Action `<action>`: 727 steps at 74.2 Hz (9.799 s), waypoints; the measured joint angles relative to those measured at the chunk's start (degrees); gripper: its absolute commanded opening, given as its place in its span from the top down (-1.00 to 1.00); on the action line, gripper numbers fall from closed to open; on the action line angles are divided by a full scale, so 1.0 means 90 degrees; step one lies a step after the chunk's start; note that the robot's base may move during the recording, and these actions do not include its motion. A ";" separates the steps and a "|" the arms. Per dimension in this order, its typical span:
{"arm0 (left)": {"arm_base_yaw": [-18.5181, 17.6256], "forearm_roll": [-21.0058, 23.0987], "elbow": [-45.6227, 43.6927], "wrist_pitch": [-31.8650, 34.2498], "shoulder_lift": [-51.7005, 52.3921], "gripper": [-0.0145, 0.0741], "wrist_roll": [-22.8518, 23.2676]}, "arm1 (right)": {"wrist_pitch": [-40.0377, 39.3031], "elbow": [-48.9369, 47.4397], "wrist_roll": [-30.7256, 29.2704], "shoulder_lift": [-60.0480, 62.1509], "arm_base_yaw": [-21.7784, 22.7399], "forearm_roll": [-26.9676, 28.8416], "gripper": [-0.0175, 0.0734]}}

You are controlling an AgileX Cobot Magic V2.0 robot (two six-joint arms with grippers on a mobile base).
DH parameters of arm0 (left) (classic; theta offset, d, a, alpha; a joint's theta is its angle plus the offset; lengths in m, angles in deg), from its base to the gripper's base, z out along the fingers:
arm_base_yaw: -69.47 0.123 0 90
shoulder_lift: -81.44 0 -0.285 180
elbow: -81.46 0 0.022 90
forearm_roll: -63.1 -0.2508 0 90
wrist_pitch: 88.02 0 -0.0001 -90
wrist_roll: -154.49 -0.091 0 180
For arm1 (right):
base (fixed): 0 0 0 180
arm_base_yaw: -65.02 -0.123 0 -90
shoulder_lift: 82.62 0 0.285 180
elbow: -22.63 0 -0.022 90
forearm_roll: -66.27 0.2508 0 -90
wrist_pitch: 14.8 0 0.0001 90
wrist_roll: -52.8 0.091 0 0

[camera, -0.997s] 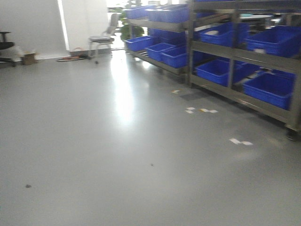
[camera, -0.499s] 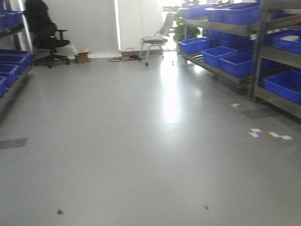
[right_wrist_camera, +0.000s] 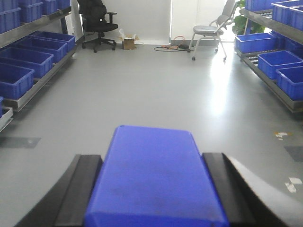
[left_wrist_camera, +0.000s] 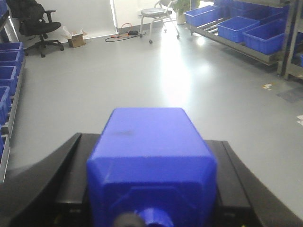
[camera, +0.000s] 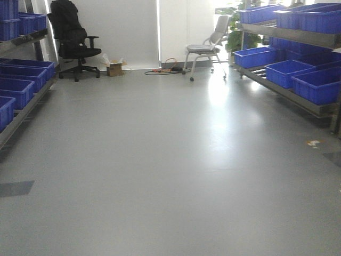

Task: Pick and sort blue part to right shelf
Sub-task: 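Drive the base to the bin rack holding both blue parts, then move the left gripper with its part over the bin beside it, then lower the left gripper into the bin and open it to release, then move the right gripper with its part into the other bin, then open the right gripper to drop the blue part in the bin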

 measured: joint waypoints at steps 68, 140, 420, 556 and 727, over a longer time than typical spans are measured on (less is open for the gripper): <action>0.0000 0.0013 0.0000 0.0000 0.0000 0.11 0.0000 | 0.0000 0.0000 0.0000 0.0000 0.0000 0.0000 0.35; -0.0167 0.0027 0.0008 0.0000 0.0000 0.11 0.0000 | 0.0000 0.0000 0.0000 0.0000 0.0000 0.0000 0.35; 0.0546 0.0078 -0.4025 0.1780 -1.1481 0.10 0.1457 | 0.0000 0.0000 0.0000 0.0000 0.0000 -0.0798 0.35; 0.0546 -0.0082 -0.0012 0.2348 -0.2816 0.39 0.1063 | -0.0067 -0.3178 -0.0030 -0.8829 0.1135 0.0538 0.35; 0.0546 -0.0279 0.0016 0.1760 -0.1956 0.39 0.1063 | -0.0543 0.0372 -0.0283 -0.1733 0.0634 0.0767 0.48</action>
